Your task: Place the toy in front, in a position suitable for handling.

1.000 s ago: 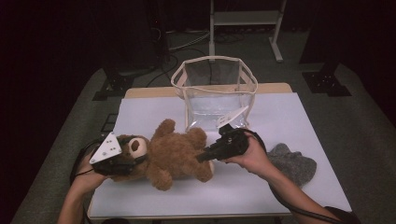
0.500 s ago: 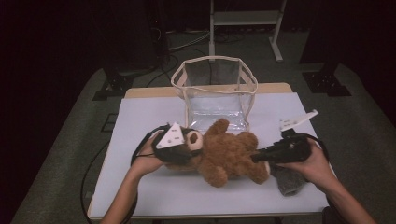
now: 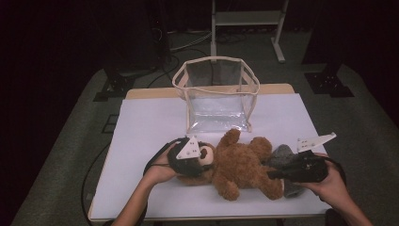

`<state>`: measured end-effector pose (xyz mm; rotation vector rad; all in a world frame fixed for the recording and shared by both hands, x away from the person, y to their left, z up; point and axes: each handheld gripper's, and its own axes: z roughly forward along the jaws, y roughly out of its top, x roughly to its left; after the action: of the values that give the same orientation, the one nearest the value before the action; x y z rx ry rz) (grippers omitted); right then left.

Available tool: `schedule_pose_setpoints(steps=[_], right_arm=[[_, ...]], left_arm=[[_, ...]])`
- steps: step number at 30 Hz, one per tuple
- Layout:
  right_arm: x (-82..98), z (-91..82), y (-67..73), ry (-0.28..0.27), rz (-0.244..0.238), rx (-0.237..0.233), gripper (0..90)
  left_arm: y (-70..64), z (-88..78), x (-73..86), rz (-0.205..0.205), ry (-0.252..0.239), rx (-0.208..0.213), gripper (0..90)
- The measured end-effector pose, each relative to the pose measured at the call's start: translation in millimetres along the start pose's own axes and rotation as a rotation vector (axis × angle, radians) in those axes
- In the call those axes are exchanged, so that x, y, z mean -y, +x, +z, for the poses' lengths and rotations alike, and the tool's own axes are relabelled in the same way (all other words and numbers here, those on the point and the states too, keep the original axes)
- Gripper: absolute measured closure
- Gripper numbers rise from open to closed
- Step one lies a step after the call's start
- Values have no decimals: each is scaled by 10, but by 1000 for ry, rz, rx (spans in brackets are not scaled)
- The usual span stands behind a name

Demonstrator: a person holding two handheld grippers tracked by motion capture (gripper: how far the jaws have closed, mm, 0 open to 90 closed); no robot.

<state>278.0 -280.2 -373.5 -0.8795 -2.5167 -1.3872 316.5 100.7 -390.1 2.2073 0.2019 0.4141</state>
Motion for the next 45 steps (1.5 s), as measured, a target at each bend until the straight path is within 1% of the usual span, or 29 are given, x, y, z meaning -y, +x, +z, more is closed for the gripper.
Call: schedule_pose_setpoints(steps=[2, 7, 8, 9, 10, 13, 14, 15, 16, 18, 20, 23, 24, 25, 26, 28, 29, 30, 32, 33, 35, 36, 37, 38, 40, 42, 43, 44, 45], right_arm=[[17, 51, 5, 11, -11, 8, 771], [53, 92, 14, 32, -25, 30, 747], [65, 87, 15, 35, -30, 35, 731], [83, 75, 12, 36, -30, 34, 686], [83, 75, 12, 36, -30, 34, 686], [122, 19, -8, 12, -9, -6, 605], [145, -52, -21, -1, -7, 4, 535], [157, -102, -26, -13, -5, 14, 506], [157, -102, -26, -13, -5, 14, 506], [179, -212, -49, -36, 8, 28, 462], [210, -323, -78, -46, -5, 122, 405], [275, -389, -197, -72, 9, 206, 370], [313, -383, -289, -64, 9, 271, 346], [313, -383, -289, -64, 9, 271, 346], [334, -372, -344, -58, 8, 307, 333], [375, -334, -447, -52, 18, 330, 324], [411, -274, -525, -33, 6, 357, 312], [411, -274, -525, -33, 6, 357, 312], [433, -210, -594, -13, 4, 371, 312], [446, -140, -662, 18, -6, 400, 312], [455, -105, -698, 29, -6, 405, 312], [478, -29, -764, 52, 4, 393, 348], [491, 10, -785, 72, -3, 404, 368], [491, 10, -785, 72, -3, 404, 368], [523, 81, -811, 91, 7, 412, 406], [549, 97, -794, 78, -4, 450, 487], [555, 85, -789, 73, 9, 458, 573], [555, 85, -789, 73, 9, 458, 573], [562, 65, -787, 69, 22, 451, 665]], left_arm=[[-17, -34, 33, -4, -8, -1, 309], [-58, -66, 31, 2, 0, -3, 307], [-63, -66, 25, 4, 2, -3, 304], [-69, -64, 20, 2, 2, 0, 293], [-68, -63, 17, 4, 5, 6, 293], [-62, -65, 27, -1, 1, 17, 264], [-62, -70, 31, 0, -2, 19, 239], [-64, -75, 34, 0, -8, 21, 221], [-65, -83, 33, 1, -8, 20, 221], [-72, -105, 31, 7, -9, 18, 196], [-82, -127, 32, 12, -11, 15, 166], [-72, -179, 36, 31, -10, 11, 145], [-63, -194, 35, 33, -7, 7, 124], [-54, -215, 35, 30, -9, 1, 124], [-45, -241, 37, 27, -13, -4, 125], [-28, -279, 46, 21, -15, -7, 125], [-21, -288, 56, 18, -15, -9, 127], [-11, -294, 68, 14, -11, -11, 127], [15, -284, 105, -5, -10, 3, 133], [25, -278, 118, -14, -10, 7, 136], [51, -257, 151, -42, -11, 33, 144], [59, -247, 169, -54, -12, 43, 144], [63, -236, 186, -71, -15, 58, 152], [67, -231, 204, -83, -15, 76, 152], [60, -225, 232, -88, -21, 91, 162], [40, -218, 242, -86, -21, 91, 164], [30, -213, 242, -84, -20, 88, 165], [22, -207, 241, -79, -17, 85, 165], [13, -203, 240, -77, -17, 81, 193]])
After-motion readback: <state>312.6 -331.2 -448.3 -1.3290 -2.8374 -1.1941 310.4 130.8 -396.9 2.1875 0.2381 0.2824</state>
